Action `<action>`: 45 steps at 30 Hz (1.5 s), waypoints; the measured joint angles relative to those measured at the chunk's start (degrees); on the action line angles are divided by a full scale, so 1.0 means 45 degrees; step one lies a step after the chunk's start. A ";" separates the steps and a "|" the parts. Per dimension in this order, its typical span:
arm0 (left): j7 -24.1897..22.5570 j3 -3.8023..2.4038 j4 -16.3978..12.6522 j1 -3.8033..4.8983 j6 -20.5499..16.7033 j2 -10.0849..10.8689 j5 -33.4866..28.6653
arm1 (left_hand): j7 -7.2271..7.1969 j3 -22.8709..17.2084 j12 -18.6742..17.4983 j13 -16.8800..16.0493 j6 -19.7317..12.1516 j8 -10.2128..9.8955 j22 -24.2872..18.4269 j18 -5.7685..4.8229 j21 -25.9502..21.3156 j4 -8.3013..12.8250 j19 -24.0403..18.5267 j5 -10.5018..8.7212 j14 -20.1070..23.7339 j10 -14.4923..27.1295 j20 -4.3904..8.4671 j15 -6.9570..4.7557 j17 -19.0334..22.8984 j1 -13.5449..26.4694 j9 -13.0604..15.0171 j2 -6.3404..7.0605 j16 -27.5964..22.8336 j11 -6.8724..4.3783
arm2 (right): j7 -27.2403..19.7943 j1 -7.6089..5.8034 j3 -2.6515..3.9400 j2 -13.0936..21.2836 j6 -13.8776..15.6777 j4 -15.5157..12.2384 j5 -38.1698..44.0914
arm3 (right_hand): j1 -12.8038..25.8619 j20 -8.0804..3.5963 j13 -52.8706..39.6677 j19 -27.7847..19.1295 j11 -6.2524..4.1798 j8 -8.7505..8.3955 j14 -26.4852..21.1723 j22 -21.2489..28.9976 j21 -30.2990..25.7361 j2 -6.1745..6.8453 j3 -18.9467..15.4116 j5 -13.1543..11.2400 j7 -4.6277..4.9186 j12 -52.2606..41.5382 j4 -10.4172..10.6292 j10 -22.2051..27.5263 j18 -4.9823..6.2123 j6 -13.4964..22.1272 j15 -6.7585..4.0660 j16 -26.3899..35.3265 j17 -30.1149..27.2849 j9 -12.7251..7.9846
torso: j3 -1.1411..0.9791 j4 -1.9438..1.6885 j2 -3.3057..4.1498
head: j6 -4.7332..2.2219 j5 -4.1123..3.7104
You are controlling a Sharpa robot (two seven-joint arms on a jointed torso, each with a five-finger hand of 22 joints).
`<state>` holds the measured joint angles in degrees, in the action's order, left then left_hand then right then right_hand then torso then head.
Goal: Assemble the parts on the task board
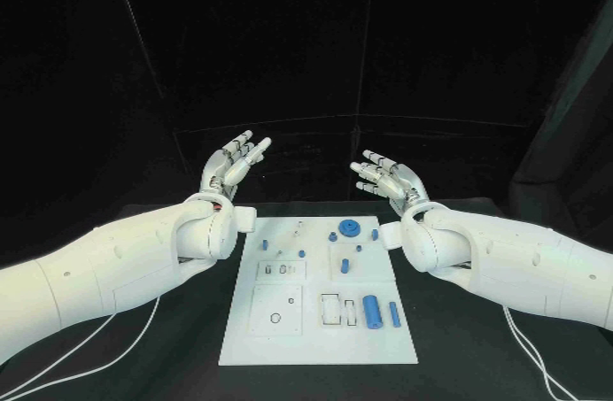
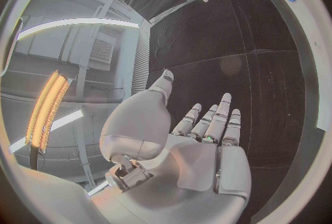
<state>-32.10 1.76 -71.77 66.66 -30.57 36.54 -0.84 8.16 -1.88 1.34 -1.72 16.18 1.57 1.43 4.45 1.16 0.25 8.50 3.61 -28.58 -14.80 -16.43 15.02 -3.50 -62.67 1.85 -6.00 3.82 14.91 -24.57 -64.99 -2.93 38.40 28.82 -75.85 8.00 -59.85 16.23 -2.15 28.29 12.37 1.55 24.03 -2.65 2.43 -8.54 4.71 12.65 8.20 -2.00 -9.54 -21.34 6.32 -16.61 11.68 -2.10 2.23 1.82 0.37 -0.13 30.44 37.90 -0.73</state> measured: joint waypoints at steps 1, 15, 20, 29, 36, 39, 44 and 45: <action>-0.0057 0.0015 0.0164 0.0052 0.0226 -0.0071 0.0003 | 0.0008 0.0002 0.0000 -0.0001 0.0047 0.0000 0.0000 -0.0001 0.0000 -0.0001 0.0017 0.0026 -0.0073 -0.0037 -0.0035 0.0036 -0.0012 -0.0154 0.0007 -0.0017 0.0030 0.0038 | 0.0086 -0.0068 -0.0038 -0.0080 -0.0301 0.0185 0.0176 | -0.0191 -0.0003 -0.0018 0.0226 0.0065 0.0049 0.0323 -0.0028 0.0019 0.0010 0.0009 0.0000 0.0012 -0.0034 -0.0087 -0.0247 0.0084 -0.0172 0.0043 -0.0034 0.0025 0.0028 | 0.0000 -0.0001 -0.0004 | 0.0000 0.0000; -0.0543 0.0079 0.0445 0.0216 0.1873 0.0245 0.0044 | 0.0051 -0.0141 0.0097 -0.0060 0.0671 0.0111 0.0127 -0.0005 0.0238 0.0001 0.0492 0.0032 -0.0922 -0.0676 -0.0103 0.0054 -0.0174 -0.0163 0.0065 -0.0022 0.0603 0.0217 | 0.0945 -0.0424 -0.0204 -0.0079 -0.2473 0.1397 0.3534 | -0.1768 -0.0111 -0.0286 0.4314 -0.0143 0.0753 0.6221 -0.0304 0.0927 0.0236 0.0155 0.0000 0.0527 -0.0774 -0.1063 -0.5951 0.0583 -0.5333 -0.0405 -0.0823 0.0278 0.0377 | -0.0006 0.0018 0.0055 | 0.0043 -0.0001; -0.0667 0.0079 0.0107 0.0211 0.2047 0.0451 0.0040 | 0.0096 -0.0225 0.0096 -0.0073 0.0909 0.0111 0.0192 0.0014 0.0359 0.0085 0.0767 0.0031 -0.1162 -0.0918 -0.0075 0.0010 -0.0195 -0.0340 0.0080 0.0023 0.0781 0.0212 | 0.1216 -0.0495 -0.0194 0.0134 -0.2190 0.1406 0.5783 | -0.2034 -0.0366 -0.0308 0.5388 -0.0373 0.0834 0.7671 -0.0353 0.1225 0.0236 0.0246 0.0000 0.0773 -0.0837 -0.1259 -0.7231 0.0778 -0.6695 -0.0719 -0.0936 0.0349 0.0399 | -0.0037 0.0049 0.0195 | 0.0017 0.0032; -0.0924 0.0087 -0.0903 0.0208 0.2242 0.1184 0.0060 | 0.0184 -0.0399 0.0242 -0.0184 0.2361 0.0245 0.0668 0.0385 0.1352 0.0259 0.3086 0.0032 -0.2627 -0.2668 -0.0067 -0.0292 -0.0332 -0.0652 0.0169 0.0091 0.1598 0.0090 | 0.1832 -0.1025 -0.0177 0.0272 -0.2164 0.1315 0.9120 | -0.2185 -0.1075 -0.0355 0.7285 -0.0839 0.0834 1.0058 -0.0510 0.1945 0.0386 0.0477 0.0000 0.0924 -0.0837 -0.1490 -0.9083 0.0776 -0.8116 -0.1414 -0.1349 0.0690 0.0426 | -0.0073 0.0060 0.0626 | -0.0134 0.0046; -0.1132 0.0089 -0.1998 0.0208 0.2340 0.1814 0.0152 | 0.0309 -0.0396 0.0645 -0.0366 0.3761 0.0392 0.1151 0.0764 0.2493 0.0333 0.5689 0.0031 -0.3820 -0.5177 -0.0047 -0.0613 -0.0362 -0.0706 0.0258 0.0037 0.1967 -0.0081 | 0.2759 -0.1452 -0.0181 0.0260 -0.2305 0.1108 1.2144 | -0.2444 -0.1851 -0.0416 0.9294 -0.1296 0.0751 1.2258 -0.0976 0.3107 0.0675 0.0692 0.0077 0.0578 -0.0837 -0.1519 -1.0075 0.0777 -0.8629 -0.2104 -0.2206 0.1373 0.0425 | -0.0027 -0.0013 0.1067 | -0.0277 -0.0023; -0.1203 0.0090 -0.2414 0.0173 0.2380 0.2001 0.0185 | 0.0423 -0.0426 0.0968 -0.0439 0.4593 0.0495 0.1286 0.0893 0.2924 0.0404 0.6494 0.0031 -0.4562 -0.6512 -0.0028 -0.0812 -0.0391 -0.0706 0.0309 0.0037 0.2173 -0.0202 | 0.3269 -0.1558 -0.0173 0.0215 -0.2463 0.1010 1.3488 | -0.2453 -0.2151 -0.0437 1.0144 -0.1467 0.0661 1.2920 -0.1303 0.3794 0.0946 0.0809 0.0077 0.0422 -0.0823 -0.1474 -1.0395 0.0773 -0.8785 -0.2380 -0.2953 0.1936 0.0425 | 0.0004 -0.0056 0.1268 | -0.0323 -0.0040; -0.1279 0.0092 -0.2937 0.0076 0.2500 0.2178 0.0221 | 0.0551 -0.0431 0.1083 -0.0438 0.5269 0.0497 0.1377 0.1086 0.3291 0.0437 0.7184 0.0031 -0.5147 -0.6889 -0.0012 -0.0995 -0.0389 -0.0757 0.0330 -0.0014 0.2250 -0.0362 | 0.4072 -0.1615 -0.0172 0.0055 -0.2819 0.0959 1.5532 | -0.2346 -0.2676 -0.0485 1.1424 -0.1747 0.0538 1.3318 -0.2113 0.5338 0.1293 0.1149 0.0077 0.0241 -0.0734 -0.1444 -1.0844 0.0774 -0.8966 -0.2779 -0.5318 0.3579 0.0425 | 0.0033 -0.0140 0.1559 | -0.0367 -0.0123; -0.1288 0.0092 -0.3029 0.0051 0.2531 0.2204 0.0227 | 0.0587 -0.0450 0.1083 -0.0438 0.5389 0.0498 0.1377 0.1086 0.3294 0.0457 0.7199 0.0031 -0.5146 -0.6935 0.0006 -0.0994 -0.0376 -0.0765 0.0331 -0.0022 0.2249 -0.0353 | 0.4211 -0.1624 -0.0172 0.0012 -0.2898 0.0959 1.5894 | -0.2264 -0.2697 -0.0485 1.1444 -0.1747 0.0538 1.3318 -0.2260 0.5574 0.1375 0.1242 0.0077 0.0241 -0.0629 -0.1423 -1.0844 0.0773 -0.8966 -0.2778 -0.5722 0.3865 0.0424 | 0.0034 -0.0156 0.1604 | -0.0370 -0.0146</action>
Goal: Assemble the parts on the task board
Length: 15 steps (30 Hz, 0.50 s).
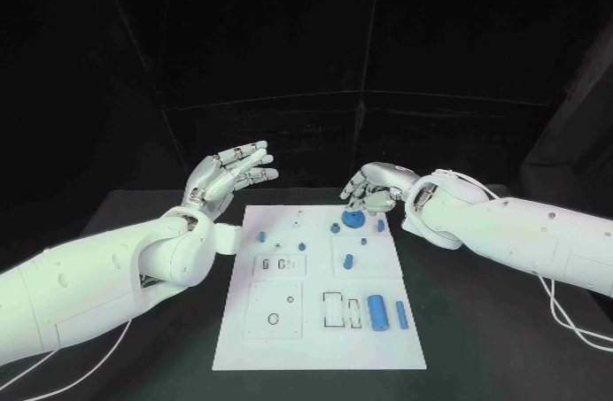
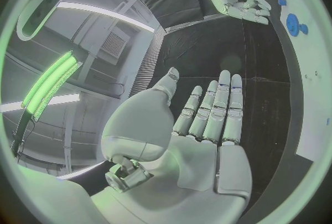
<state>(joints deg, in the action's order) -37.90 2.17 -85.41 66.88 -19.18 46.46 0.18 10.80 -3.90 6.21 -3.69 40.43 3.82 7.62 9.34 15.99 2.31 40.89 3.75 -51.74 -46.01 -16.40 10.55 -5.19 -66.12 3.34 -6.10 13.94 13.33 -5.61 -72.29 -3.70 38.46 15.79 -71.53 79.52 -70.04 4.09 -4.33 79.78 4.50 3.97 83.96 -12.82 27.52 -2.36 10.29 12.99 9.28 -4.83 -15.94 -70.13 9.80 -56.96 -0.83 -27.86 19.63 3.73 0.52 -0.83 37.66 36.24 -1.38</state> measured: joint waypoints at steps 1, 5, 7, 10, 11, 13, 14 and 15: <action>-0.0011 0.0000 -0.0112 -0.0035 0.0044 0.0031 0.0008 | 0.0024 0.0000 0.0000 0.0000 0.0024 0.0000 0.0000 0.0000 0.0000 0.0000 0.0000 0.0000 0.0000 -0.0017 0.0000 0.0000 0.0010 0.0000 0.0000 0.0000 0.0000 0.0017 | 0.0172 -0.0013 0.0000 -0.0054 -0.0103 -0.0005 0.0463 | 0.0000 0.0000 0.0000 0.0000 -0.0004 0.0000 0.0000 -0.0044 0.0075 0.0000 0.0023 0.0000 0.0000 0.0021 -0.0002 0.0004 0.0000 0.0000 0.0000 -0.0126 0.0083 0.0000 | 0.0001 -0.0017 0.0048 | -0.0002 -0.0020; -0.0036 0.0003 -0.0394 -0.0110 0.0201 0.0140 0.0027 | 0.0032 0.0000 0.0000 0.0001 0.0121 0.0045 0.0000 0.0000 0.0000 -0.0001 0.0000 0.0000 0.0000 -0.0062 0.0000 0.0001 0.0057 0.0000 0.0017 0.0000 -0.0067 -0.0027 | 0.0643 -0.0028 0.0000 -0.0189 -0.0408 -0.0030 0.1674 | 0.0101 -0.0046 0.0018 0.0046 -0.0023 0.0000 -0.0001 -0.0374 0.0599 0.0101 0.0133 -0.0006 -0.0067 0.0141 0.0029 0.0305 0.0000 0.0067 0.0000 -0.0898 0.0624 0.0000 | 0.0011 -0.0073 0.0243 | -0.0038 -0.0084; -0.0042 0.0003 -0.0479 -0.0131 0.0257 0.0168 0.0030 | 0.0016 0.0000 0.0000 0.0001 0.0138 0.0044 0.0000 0.0000 0.0000 0.0000 0.0000 0.0000 0.0001 -0.0061 0.0000 0.0001 0.0056 0.0000 0.0017 0.0000 -0.0067 -0.0027 | 0.0785 -0.0029 0.0000 -0.0232 -0.0535 -0.0028 0.2040 | 0.0108 -0.0046 0.0027 0.0046 -0.0016 0.0000 -0.0001 -0.0532 0.0841 0.0108 0.0188 -0.0069 -0.0125 0.0146 0.0083 0.0408 0.0000 0.0125 -0.0001 -0.1201 0.0851 -0.0001 | 0.0015 -0.0084 0.0291 | -0.0057 -0.0098; -0.0050 0.0004 -0.0589 -0.0138 0.0350 0.0197 0.0036 | -0.0011 0.0000 0.0000 0.0001 0.0166 0.0044 -0.0001 -0.0001 0.0000 0.0000 0.0000 0.0000 0.0001 -0.0061 0.0000 0.0001 0.0056 0.0000 0.0017 0.0000 -0.0067 -0.0027 | 0.1006 -0.0032 0.0003 -0.0318 -0.0766 0.0008 0.2570 | 0.0152 -0.0046 0.0026 0.0046 -0.0007 0.0000 -0.0001 -0.0787 0.1232 0.0152 0.0291 -0.0069 -0.0125 0.0151 0.0083 0.0516 0.0001 0.0125 0.0000 -0.1667 0.1178 -0.0001 | 0.0022 -0.0117 0.0402 | -0.0083 -0.0135; -0.0053 0.0003 -0.0628 -0.0144 0.0387 0.0211 0.0038 | -0.0011 0.0000 0.0000 0.0001 0.0167 0.0044 -0.0001 -0.0001 0.0000 0.0000 0.0000 0.0000 0.0002 -0.0062 0.0000 0.0002 0.0056 0.0000 0.0017 0.0000 -0.0067 -0.0027 | 0.1089 -0.0034 0.0005 -0.0360 -0.0867 0.0029 0.2748 | 0.0152 -0.0046 0.0026 0.0045 0.0001 0.0000 -0.0001 -0.0875 0.1368 0.0152 0.0290 -0.0069 -0.0125 0.0151 0.0083 0.0602 0.0000 0.0126 0.0000 -0.1825 0.1294 -0.0001 | 0.0023 -0.0132 0.0442 | -0.0094 -0.0144; -0.0054 0.0003 -0.0694 -0.0154 0.0433 0.0234 0.0039 | -0.0012 0.0000 0.0000 0.0001 0.0166 0.0044 -0.0001 -0.0002 0.0000 -0.0001 0.0000 0.0000 0.0002 -0.0061 0.0000 0.0002 0.0056 0.0000 0.0017 0.0000 -0.0067 -0.0027 | 0.1202 -0.0036 0.0006 -0.0430 -0.1012 0.0060 0.2974 | 0.0198 -0.0046 0.0026 0.0045 0.0022 0.0000 -0.0001 -0.1159 0.1717 0.0198 0.0415 -0.0069 -0.0168 0.0151 0.0103 0.0632 0.0001 0.0169 0.0000 -0.2181 0.1555 -0.0001 | 0.0029 -0.0146 0.0493 | -0.0112 -0.0150; -0.0054 0.0003 -0.0723 -0.0159 0.0462 0.0242 0.0040 | 0.0002 0.0000 0.0000 0.0002 0.0180 0.0044 -0.0001 -0.0002 0.0000 0.0000 0.0000 0.0000 0.0002 -0.0061 0.0000 0.0001 0.0059 0.0000 0.0017 0.0000 -0.0066 -0.0027 | 0.1247 -0.0036 0.0007 -0.0463 -0.1076 0.0070 0.3061 | 0.0219 -0.0046 0.0026 0.0045 0.0021 0.0000 -0.0001 -0.1497 0.2065 0.0219 0.0445 -0.0069 -0.0168 0.0151 0.0135 0.0714 0.0000 0.0170 -0.0001 -0.2505 0.1846 -0.0001 | 0.0031 -0.0150 0.0520 | -0.0126 -0.0151; -0.0054 0.0003 -0.0743 -0.0160 0.0484 0.0245 0.0042 | 0.0031 0.0000 0.0000 0.0002 0.0209 0.0044 -0.0005 -0.0002 0.0000 -0.0001 0.0000 0.0000 0.0002 -0.0061 0.0000 0.0002 0.0071 0.0000 0.0017 0.0000 -0.0066 -0.0027 | 0.1290 -0.0038 0.0008 -0.0499 -0.1139 0.0084 0.3138 | 0.0219 -0.0046 0.0025 0.0046 0.0021 0.0000 -0.0001 -0.1789 0.2347 0.0219 0.0445 -0.0069 -0.0168 0.0151 0.0136 0.0714 0.0001 0.0170 0.0000 -0.2799 0.2120 0.0004 | 0.0031 -0.0156 0.0554 | -0.0129 -0.0153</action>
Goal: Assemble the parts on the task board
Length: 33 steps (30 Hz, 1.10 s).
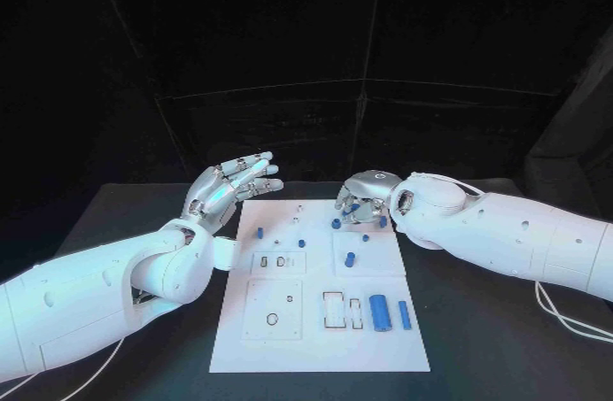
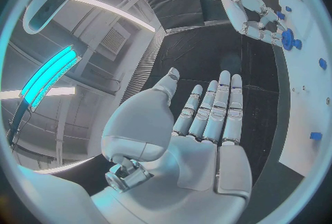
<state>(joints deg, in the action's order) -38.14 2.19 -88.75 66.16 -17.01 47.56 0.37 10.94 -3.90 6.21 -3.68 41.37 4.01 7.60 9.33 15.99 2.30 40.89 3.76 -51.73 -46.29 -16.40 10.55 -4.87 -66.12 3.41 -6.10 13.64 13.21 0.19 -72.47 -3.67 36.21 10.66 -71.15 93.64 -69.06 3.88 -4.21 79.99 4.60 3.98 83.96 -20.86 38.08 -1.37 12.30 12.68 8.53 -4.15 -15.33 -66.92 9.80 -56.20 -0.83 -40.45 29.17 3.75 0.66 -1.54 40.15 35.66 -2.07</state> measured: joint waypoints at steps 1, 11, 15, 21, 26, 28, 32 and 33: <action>0.0000 0.0000 -0.0022 0.0000 0.0025 0.0000 0.0002 | 0.0000 0.0000 0.0000 0.0000 0.0000 0.0000 -0.0004 -0.0001 0.0000 0.0000 0.0000 0.0000 0.0000 0.0000 0.0000 0.0000 0.0004 0.0000 0.0000 0.0000 0.0000 0.0000 | 0.0048 -0.0002 0.0001 -0.0046 -0.0077 0.0025 0.0087 | 0.0000 0.0000 0.0000 0.0000 0.0000 0.0000 0.0000 -0.0270 0.0260 0.0000 0.0038 0.0000 0.0000 0.0000 0.0038 0.0000 -0.0001 0.0000 0.0000 -0.0274 0.0270 0.0007 | 0.0000 -0.0004 0.0022 | -0.0005 0.0000; 0.0001 -0.0002 -0.0046 -0.0005 0.0218 0.0006 0.0008 | 0.0000 0.0000 0.0000 0.0002 0.0000 -0.0001 -0.0006 -0.0002 0.0000 0.0000 -0.0001 0.0000 0.0001 0.0000 0.0000 0.0000 0.0017 0.0000 -0.0001 0.0000 -0.0082 0.0000 | 0.0227 -0.0002 0.0002 -0.0440 -0.0578 0.0273 0.0488 | -0.0054 0.0050 -0.0019 -0.0050 0.0001 0.0000 0.0000 -0.2964 0.2779 0.0054 0.0425 -0.0074 0.0000 0.0000 0.0139 -0.0001 -0.0209 0.0000 0.0000 -0.2804 0.2681 0.0006 | -0.0016 -0.0024 0.0182 | -0.0042 0.0015; 0.0001 -0.0002 -0.0030 -0.0005 0.0277 0.0022 0.0010 | 0.0000 0.0000 0.0000 0.0002 0.0000 -0.0001 -0.0005 -0.0003 0.0000 0.0000 -0.0001 0.0000 0.0001 0.0000 0.0000 0.0001 0.0020 0.0000 -0.0001 0.0000 -0.0082 0.0000 | 0.0241 -0.0001 0.0002 -0.0540 -0.0718 0.0363 0.0558 | -0.0054 0.0050 -0.0005 -0.0050 0.0001 0.0000 0.0000 -0.3509 0.3280 0.0053 0.0512 -0.0075 0.0000 0.0000 0.0154 -0.0001 -0.0209 0.0000 0.0000 -0.3296 0.3133 0.0006 | -0.0020 -0.0032 0.0195 | 0.0028 0.0044; 0.0002 -0.0003 -0.0030 -0.0004 0.0332 0.0020 0.0011 | 0.0000 0.0000 0.0000 0.0002 -0.0001 -0.0001 -0.0015 -0.0003 0.0000 0.0000 -0.0001 0.0000 0.0002 0.0001 0.0001 0.0001 0.0019 -0.0051 -0.0001 -0.0052 -0.0082 0.0000 | 0.0244 -0.0001 0.0002 -0.0687 -0.0903 0.0517 0.0625 | -0.0006 0.0161 0.0014 0.0061 0.0001 0.0000 -0.0001 -0.4714 0.4312 0.0101 0.0724 -0.0075 0.0000 -0.0008 0.0263 -0.0002 -0.0409 0.0000 0.0000 -0.4252 0.4076 0.0007 | -0.0020 -0.0045 0.0222 | 0.0057 0.0073; 0.0004 -0.0003 -0.0031 -0.0002 0.0375 0.0014 0.0014 | 0.0000 -0.0035 0.0000 0.0003 -0.0001 -0.0001 -0.0015 -0.0002 0.0000 0.0034 -0.0001 0.0000 0.0002 0.0001 0.0001 0.0001 0.0036 -0.0051 -0.0002 -0.0051 -0.0082 0.0000 | 0.0244 -0.0001 0.0003 -0.0777 -0.1090 0.0654 0.0643 | -0.0004 0.0167 0.0027 0.0067 0.0001 0.0000 -0.0001 -0.5466 0.4954 0.0102 0.0883 -0.0075 -0.0025 -0.0049 0.0280 -0.0002 -0.0406 -0.0113 0.0000 -0.4841 0.4647 0.0019 | -0.0022 -0.0045 0.0240 | 0.0103 0.0095; 0.0005 -0.0003 -0.0037 -0.0001 0.0384 0.0022 0.0015 | 0.0000 -0.0035 0.0000 0.0003 -0.0001 -0.0001 -0.0015 -0.0003 0.0000 0.0034 -0.0001 0.0000 0.0002 0.0001 0.0000 0.0001 0.0036 -0.0051 -0.0002 -0.0051 -0.0082 0.0000 | 0.0241 -0.0001 0.0003 -0.0805 -0.1160 0.0709 0.0647 | -0.0005 0.0167 0.0027 0.0067 0.0001 0.0000 -0.0001 -0.5605 0.5090 0.0102 0.0950 -0.0075 -0.0022 -0.0049 0.0317 -0.0002 -0.0406 -0.0203 0.0000 -0.4979 0.4752 0.0019 | -0.0022 -0.0045 0.0250 | 0.0104 0.0101; 0.0009 -0.0003 -0.0053 0.0000 0.0398 0.0040 0.0016 | 0.0000 -0.0035 0.0000 0.0003 -0.0001 -0.0001 -0.0014 -0.0004 0.0000 0.0034 -0.0001 0.0000 0.0002 0.0001 0.0001 0.0001 0.0036 -0.0051 -0.0002 -0.0051 -0.0082 0.0000 | 0.0220 -0.0001 0.0003 -0.0873 -0.1296 0.0810 0.0655 | -0.0004 0.0166 0.0026 0.0066 0.0001 0.0000 -0.0001 -0.5792 0.5264 0.0101 0.1055 -0.0075 -0.0048 -0.0049 0.0355 -0.0003 -0.0405 -0.0318 0.0000 -0.5147 0.4915 0.0041 | -0.0029 -0.0039 0.0280 | 0.0138 0.0118; 0.0012 -0.0003 -0.0055 0.0001 0.0402 0.0047 0.0016 | 0.0006 -0.0035 0.0000 0.0003 -0.0015 -0.0001 -0.0014 -0.0003 0.0000 0.0034 0.0029 0.0000 0.0002 0.0001 -0.0029 0.0001 0.0036 -0.0051 -0.0002 -0.0051 -0.0082 0.0000 | 0.0205 -0.0001 0.0003 -0.0894 -0.1331 0.0837 0.0655 | -0.0004 0.0166 0.0026 0.0067 0.0001 0.0037 -0.0001 -0.5890 0.5349 0.0101 0.1140 -0.0075 -0.0043 -0.0049 0.0348 -0.0003 -0.0405 -0.0386 0.0000 -0.5237 0.4971 0.0049 | -0.0031 -0.0038 0.0291 | 0.0138 0.0126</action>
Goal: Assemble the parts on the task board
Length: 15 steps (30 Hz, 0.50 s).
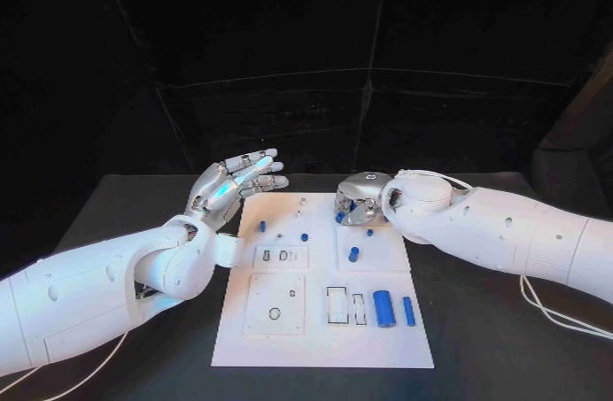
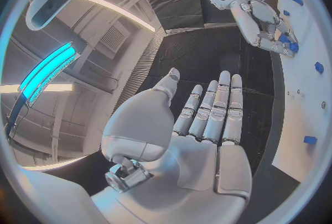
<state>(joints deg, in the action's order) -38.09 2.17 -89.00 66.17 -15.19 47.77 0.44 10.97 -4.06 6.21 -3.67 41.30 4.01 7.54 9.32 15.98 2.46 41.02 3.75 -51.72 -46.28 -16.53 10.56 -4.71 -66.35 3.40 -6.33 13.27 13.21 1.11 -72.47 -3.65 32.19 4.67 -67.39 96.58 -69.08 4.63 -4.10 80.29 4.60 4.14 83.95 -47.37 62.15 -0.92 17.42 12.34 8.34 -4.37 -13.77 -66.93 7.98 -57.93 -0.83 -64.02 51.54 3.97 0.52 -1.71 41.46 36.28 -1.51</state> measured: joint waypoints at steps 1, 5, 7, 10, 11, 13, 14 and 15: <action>0.0001 0.0000 0.0000 0.0000 0.0003 0.0002 0.0000 | 0.0009 0.0000 0.0000 0.0000 -0.0058 0.0000 0.0000 0.0000 0.0000 0.0000 0.0015 0.0000 0.0000 0.0000 -0.0015 0.0000 0.0000 0.0000 0.0000 0.0000 0.0000 0.0000 | -0.0016 0.0000 0.0000 -0.0014 -0.0021 0.0016 0.0000 | -0.0009 0.0000 0.0000 0.0000 -0.0031 0.0047 0.0000 -0.0129 0.0106 -0.0009 0.0091 -0.0003 -0.0023 0.0000 0.0011 -0.0031 0.0000 -0.0102 0.0000 -0.0087 0.0092 0.0008 | 0.0000 0.0000 0.0010 | 0.0000 0.0004; 0.0009 0.0000 0.0000 0.0000 0.0011 0.0029 0.0002 | -0.0006 0.0000 0.0000 0.0001 -0.0082 0.0000 -0.0015 -0.0001 0.0000 0.0000 0.0015 0.0000 0.0000 0.0000 -0.0015 0.0000 0.0015 0.0000 -0.0013 0.0000 -0.0053 0.0000 | -0.0100 -0.0016 0.0013 -0.0035 -0.0053 0.0062 -0.0026 | -0.0120 -0.0001 -0.0001 0.0000 -0.0089 0.0063 0.0000 -0.0543 0.0457 -0.0120 0.0274 -0.0140 -0.0119 -0.0051 0.0071 -0.0187 -0.0196 -0.0319 0.0000 -0.0341 0.0347 0.0025 | -0.0009 0.0001 0.0040 | 0.0023 0.0010; 0.0012 0.0000 0.0003 0.0002 0.0014 0.0060 0.0002 | -0.0006 0.0000 0.0000 0.0001 -0.0082 0.0000 -0.0014 -0.0001 0.0000 0.0000 0.0015 0.0000 0.0000 0.0000 -0.0015 0.0000 0.0015 0.0000 -0.0014 0.0000 -0.0053 0.0000 | -0.0145 -0.0024 0.0017 -0.0035 -0.0060 0.0084 -0.0051 | -0.0120 0.0000 -0.0001 0.0000 -0.0134 0.0063 0.0000 -0.0654 0.0526 -0.0119 0.0345 -0.0222 -0.0077 -0.0051 0.0143 -0.0233 -0.0200 -0.0363 0.0000 -0.0470 0.0428 0.0029 | -0.0013 0.0001 0.0054 | 0.0033 0.0009; 0.0014 0.0000 0.0020 0.0006 0.0015 0.0073 0.0003 | -0.0006 0.0000 0.0000 0.0001 -0.0081 0.0000 -0.0014 -0.0001 0.0000 0.0000 0.0015 0.0000 0.0000 0.0000 -0.0014 0.0000 0.0015 0.0000 -0.0013 0.0000 -0.0053 0.0000 | -0.0198 -0.0026 0.0021 -0.0039 -0.0062 0.0120 -0.0086 | -0.0120 0.0000 0.0005 0.0000 -0.0088 0.0063 0.0000 -0.0783 0.0677 -0.0119 0.0415 -0.0418 -0.0077 -0.0051 0.0213 -0.0279 -0.0199 -0.0363 0.0000 -0.0590 0.0494 0.0034 | -0.0015 0.0000 0.0062 | 0.0070 0.0007; 0.0016 0.0000 0.0024 0.0006 0.0017 0.0072 0.0003 | -0.0006 0.0000 0.0000 0.0001 -0.0081 0.0000 -0.0013 -0.0002 0.0000 0.0000 0.0015 0.0000 0.0000 0.0000 -0.0014 0.0000 0.0015 0.0000 -0.0013 0.0000 -0.0053 0.0000 | -0.0217 -0.0027 0.0021 -0.0051 -0.0062 0.0146 -0.0100 | -0.0120 0.0000 0.0012 0.0000 -0.0088 0.0063 0.0000 -0.0814 0.0678 -0.0119 0.0430 -0.0452 -0.0078 -0.0051 0.0228 -0.0279 -0.0200 -0.0363 0.0000 -0.0591 0.0505 0.0034 | -0.0015 0.0000 0.0062 | 0.0081 0.0006; 0.0017 0.0000 0.0032 0.0006 0.0019 0.0065 0.0003 | -0.0006 0.0000 0.0000 0.0001 -0.0081 0.0000 -0.0013 -0.0002 0.0000 0.0000 0.0015 0.0000 0.0000 0.0000 -0.0015 0.0000 0.0014 0.0000 -0.0013 0.0000 -0.0053 0.0000 | -0.0240 -0.0028 0.0021 -0.0069 -0.0062 0.0175 -0.0113 | -0.0114 0.0000 0.0012 0.0000 -0.0088 0.0063 0.0000 -0.0855 0.0755 -0.0114 0.0432 -0.0548 -0.0077 -0.0051 0.0230 -0.0278 -0.0199 -0.0363 0.0000 -0.0644 0.0529 0.0030 | -0.0016 0.0001 0.0062 | 0.0088 0.0006; 0.0018 0.0000 0.0035 0.0006 0.0021 0.0060 0.0003 | -0.0006 0.0000 0.0000 0.0001 -0.0081 0.0000 -0.0013 -0.0002 0.0000 0.0000 0.0015 0.0000 0.0000 0.0000 -0.0015 0.0000 0.0014 0.0000 -0.0013 0.0000 -0.0053 0.0000 | -0.0250 -0.0028 0.0021 -0.0080 -0.0062 0.0190 -0.0121 | -0.0067 0.0000 0.0012 0.0000 -0.0088 0.0063 0.0000 -0.0875 0.0771 -0.0067 0.0470 -0.0550 -0.0077 -0.0051 0.0267 -0.0279 -0.0199 -0.0363 0.0000 -0.0673 0.0543 0.0027 | -0.0016 0.0000 0.0062 | 0.0095 0.0006; 0.0019 0.0000 0.0038 0.0006 0.0023 0.0058 0.0003 | -0.0033 0.0000 0.0000 0.0001 -0.0108 0.0000 -0.0013 -0.0002 0.0000 0.0000 0.0015 0.0000 0.0000 0.0000 -0.0015 0.0000 0.0014 0.0000 -0.0013 0.0000 -0.0053 0.0000 | -0.0259 -0.0028 0.0021 -0.0090 -0.0059 0.0198 -0.0130 | -0.0048 0.0000 0.0011 0.0000 -0.0113 0.0063 -0.0001 -0.0896 0.0771 -0.0048 0.0484 -0.0590 -0.0075 -0.0051 0.0282 -0.0306 -0.0199 -0.0410 0.0000 -0.0673 0.0548 0.0021 | -0.0016 0.0000 0.0062 | 0.0098 0.0006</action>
<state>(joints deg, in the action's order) -38.00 2.17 -88.83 66.19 -15.09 48.03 0.45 10.82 -4.06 6.21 -3.67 40.82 4.01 7.48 9.31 15.98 2.46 41.09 3.75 -51.72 -46.28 -16.60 10.56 -4.65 -66.35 3.34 -6.33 13.04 13.21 -0.05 -72.60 -3.56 31.78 4.41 -66.50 96.00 -69.29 4.63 -4.04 80.29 4.09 4.42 83.95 -51.40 65.62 -1.13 19.60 9.69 8.00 -4.60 -12.50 -68.31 7.09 -59.78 -0.83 -67.05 54.00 4.07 0.45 -1.71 41.74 36.72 -1.48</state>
